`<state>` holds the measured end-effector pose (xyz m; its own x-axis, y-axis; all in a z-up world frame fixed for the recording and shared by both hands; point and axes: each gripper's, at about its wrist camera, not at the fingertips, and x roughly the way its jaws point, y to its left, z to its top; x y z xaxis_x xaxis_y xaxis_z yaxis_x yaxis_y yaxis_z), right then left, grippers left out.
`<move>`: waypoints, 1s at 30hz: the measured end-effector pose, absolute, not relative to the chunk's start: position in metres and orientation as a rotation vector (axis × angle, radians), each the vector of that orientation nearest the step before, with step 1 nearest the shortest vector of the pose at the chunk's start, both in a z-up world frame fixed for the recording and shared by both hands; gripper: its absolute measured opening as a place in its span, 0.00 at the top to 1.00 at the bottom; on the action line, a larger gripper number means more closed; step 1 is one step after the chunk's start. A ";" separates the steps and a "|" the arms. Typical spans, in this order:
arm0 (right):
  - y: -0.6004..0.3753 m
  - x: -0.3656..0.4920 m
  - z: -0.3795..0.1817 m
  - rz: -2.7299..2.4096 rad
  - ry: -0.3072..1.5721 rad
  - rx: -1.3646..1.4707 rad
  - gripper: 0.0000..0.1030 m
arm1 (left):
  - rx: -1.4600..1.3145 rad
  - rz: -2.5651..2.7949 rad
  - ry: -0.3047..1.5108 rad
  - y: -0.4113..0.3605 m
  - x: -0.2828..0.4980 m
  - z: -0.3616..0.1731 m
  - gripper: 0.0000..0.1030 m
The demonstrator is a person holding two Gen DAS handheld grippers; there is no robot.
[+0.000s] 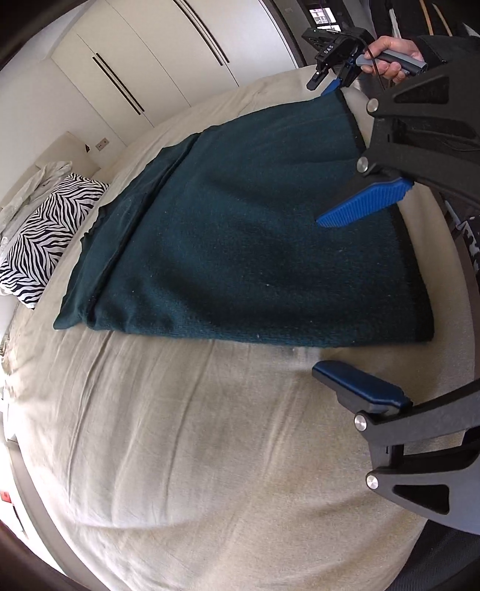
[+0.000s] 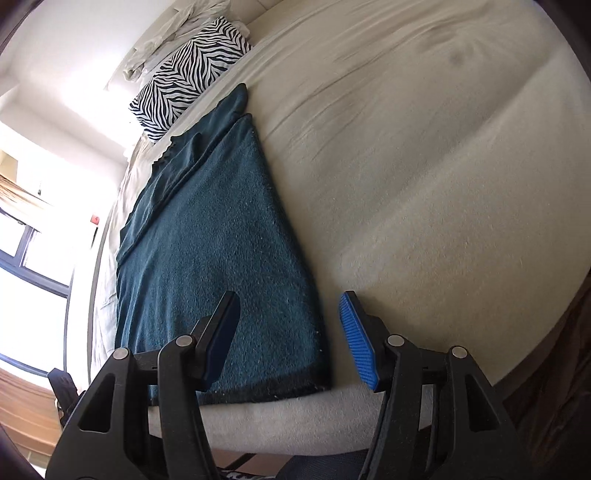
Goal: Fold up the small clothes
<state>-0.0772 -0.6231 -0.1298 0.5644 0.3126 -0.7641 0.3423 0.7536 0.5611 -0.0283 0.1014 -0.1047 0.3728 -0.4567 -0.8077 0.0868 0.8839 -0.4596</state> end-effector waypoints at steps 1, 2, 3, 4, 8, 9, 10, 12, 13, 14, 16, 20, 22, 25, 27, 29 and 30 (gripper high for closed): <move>-0.622 -0.077 -0.132 -0.017 1.013 0.747 0.47 | -0.375 -0.362 1.146 0.102 -0.029 -0.105 0.25; -0.620 -0.077 -0.132 -0.020 1.025 0.742 0.47 | -0.381 -0.368 1.152 0.102 -0.030 -0.106 0.25; -0.618 -0.078 -0.132 -0.016 1.029 0.740 0.47 | -0.386 -0.371 1.159 0.103 -0.030 -0.107 0.25; -0.616 -0.076 -0.131 -0.013 1.037 0.739 0.47 | -0.393 -0.370 1.164 0.104 -0.029 -0.108 0.25; -0.619 -0.080 -0.127 -0.039 1.038 0.760 0.47 | -0.437 -0.364 1.160 0.114 -0.033 -0.106 0.25; -0.623 -0.081 -0.127 -0.047 1.034 0.769 0.47 | -0.444 -0.364 1.162 0.116 -0.033 -0.107 0.25; -0.626 -0.081 -0.127 -0.044 1.032 0.782 0.47 | -0.448 -0.364 1.167 0.117 -0.034 -0.107 0.25; -0.629 -0.084 -0.130 -0.040 1.035 0.807 0.47 | -0.456 -0.370 1.173 0.118 -0.036 -0.107 0.25; -0.630 -0.085 -0.131 -0.036 1.037 0.809 0.47 | -0.463 -0.374 1.178 0.119 -0.035 -0.109 0.24; -0.629 -0.085 -0.131 -0.032 1.039 0.810 0.47 | -0.472 -0.377 1.182 0.119 -0.036 -0.111 0.23; -0.628 -0.085 -0.134 -0.018 1.047 0.815 0.47 | -0.491 -0.375 1.185 0.120 -0.036 -0.115 0.23; -0.628 -0.086 -0.137 0.018 1.050 0.856 0.47 | -0.471 -0.380 1.203 0.115 -0.036 -0.114 0.23; -0.629 -0.088 -0.138 0.028 1.049 0.873 0.47 | -0.448 -0.388 1.216 0.111 -0.034 -0.115 0.23; -0.633 -0.090 -0.139 0.031 1.044 0.905 0.49 | -0.417 -0.390 1.227 0.106 -0.035 -0.116 0.25; -0.636 -0.091 -0.139 0.029 1.047 0.916 0.53 | -0.387 -0.381 1.238 0.101 -0.036 -0.116 0.32; -0.639 -0.092 -0.140 0.024 1.052 0.918 0.58 | -0.370 -0.381 1.249 0.098 -0.038 -0.117 0.43; -0.640 -0.093 -0.141 0.023 1.052 0.923 0.58 | -0.369 -0.381 1.257 0.097 -0.038 -0.118 0.47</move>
